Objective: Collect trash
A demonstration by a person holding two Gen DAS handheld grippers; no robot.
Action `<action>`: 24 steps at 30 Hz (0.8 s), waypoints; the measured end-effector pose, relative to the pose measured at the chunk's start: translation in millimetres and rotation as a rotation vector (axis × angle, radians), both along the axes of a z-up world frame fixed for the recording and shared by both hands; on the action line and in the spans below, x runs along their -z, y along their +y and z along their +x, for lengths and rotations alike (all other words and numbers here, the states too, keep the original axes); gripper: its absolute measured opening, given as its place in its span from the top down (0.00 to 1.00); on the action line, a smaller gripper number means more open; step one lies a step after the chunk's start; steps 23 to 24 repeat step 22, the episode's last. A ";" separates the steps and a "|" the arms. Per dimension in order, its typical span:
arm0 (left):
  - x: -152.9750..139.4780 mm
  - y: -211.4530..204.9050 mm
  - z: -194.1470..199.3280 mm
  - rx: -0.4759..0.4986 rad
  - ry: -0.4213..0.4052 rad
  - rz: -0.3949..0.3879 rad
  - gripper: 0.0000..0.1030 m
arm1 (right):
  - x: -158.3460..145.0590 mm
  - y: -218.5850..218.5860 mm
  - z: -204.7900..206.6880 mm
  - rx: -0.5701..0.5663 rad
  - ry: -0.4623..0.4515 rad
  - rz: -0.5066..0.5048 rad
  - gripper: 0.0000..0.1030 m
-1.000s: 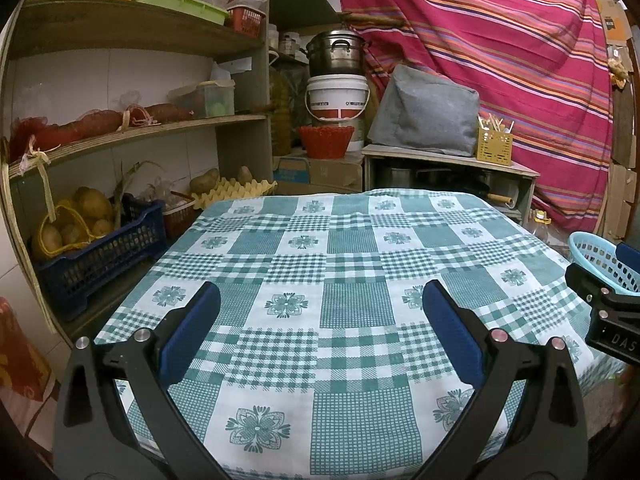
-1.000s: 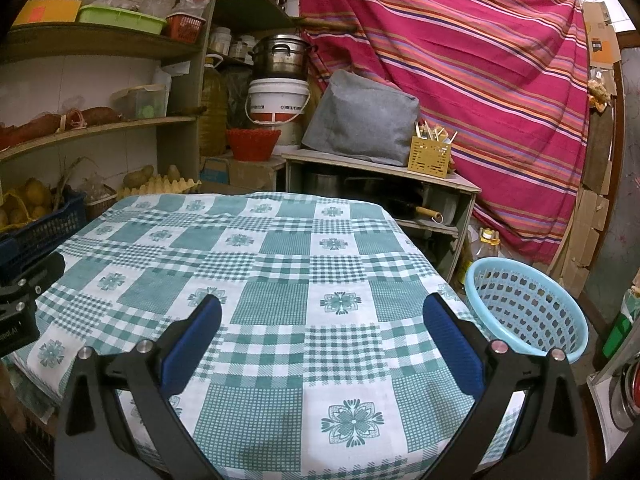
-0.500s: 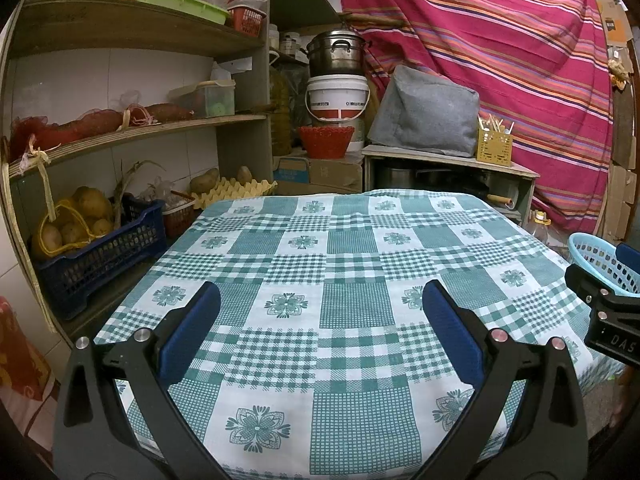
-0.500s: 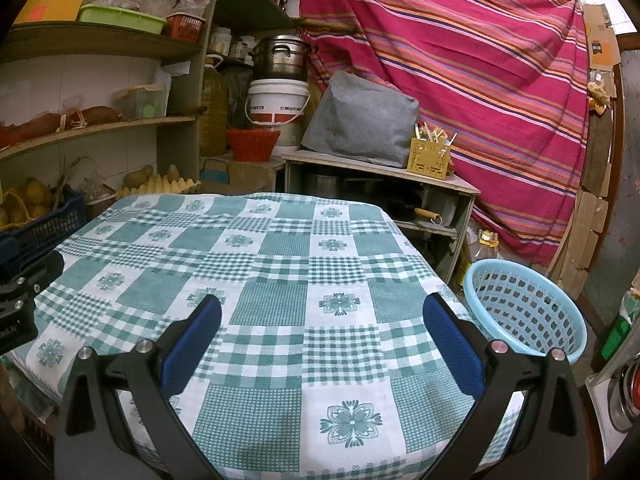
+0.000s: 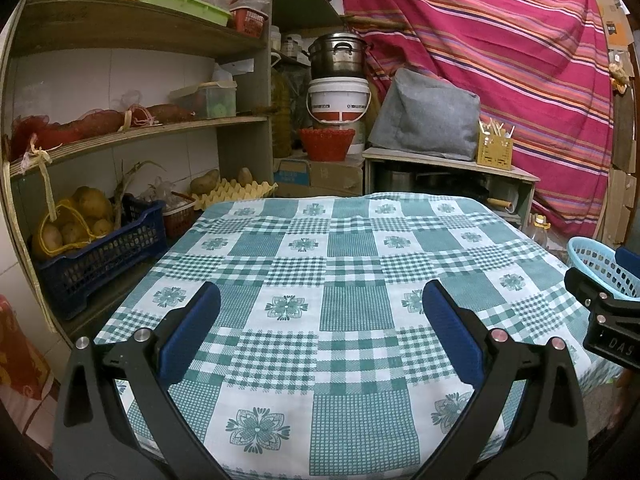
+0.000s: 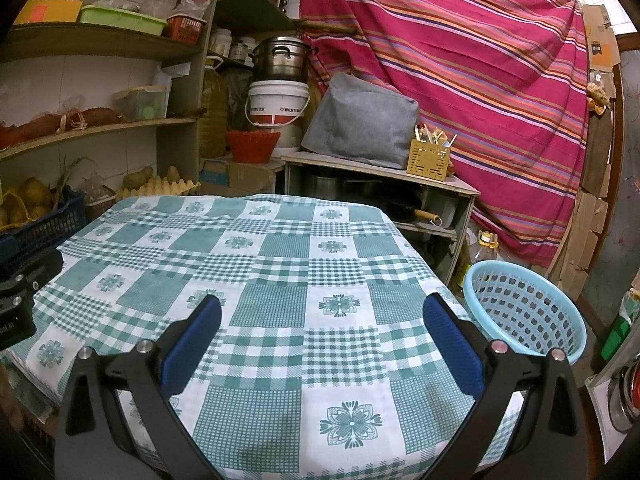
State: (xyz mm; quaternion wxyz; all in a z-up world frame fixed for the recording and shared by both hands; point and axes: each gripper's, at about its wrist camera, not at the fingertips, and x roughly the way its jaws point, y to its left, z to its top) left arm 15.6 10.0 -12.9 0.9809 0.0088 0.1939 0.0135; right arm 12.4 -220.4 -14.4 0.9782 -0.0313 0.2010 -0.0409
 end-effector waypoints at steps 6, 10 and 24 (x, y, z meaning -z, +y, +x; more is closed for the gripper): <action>-0.5 -0.1 0.1 0.001 -0.002 0.001 0.05 | 0.0 0.1 -0.3 0.000 -0.001 -0.003 0.04; -1.4 -0.4 0.1 -0.001 -0.003 -0.001 0.05 | -0.6 -0.6 -0.2 -0.001 -0.001 -0.003 0.04; -6.1 -1.7 -0.3 -0.002 -0.007 -0.004 0.05 | -2.1 -1.4 1.0 -0.001 -0.005 -0.003 0.05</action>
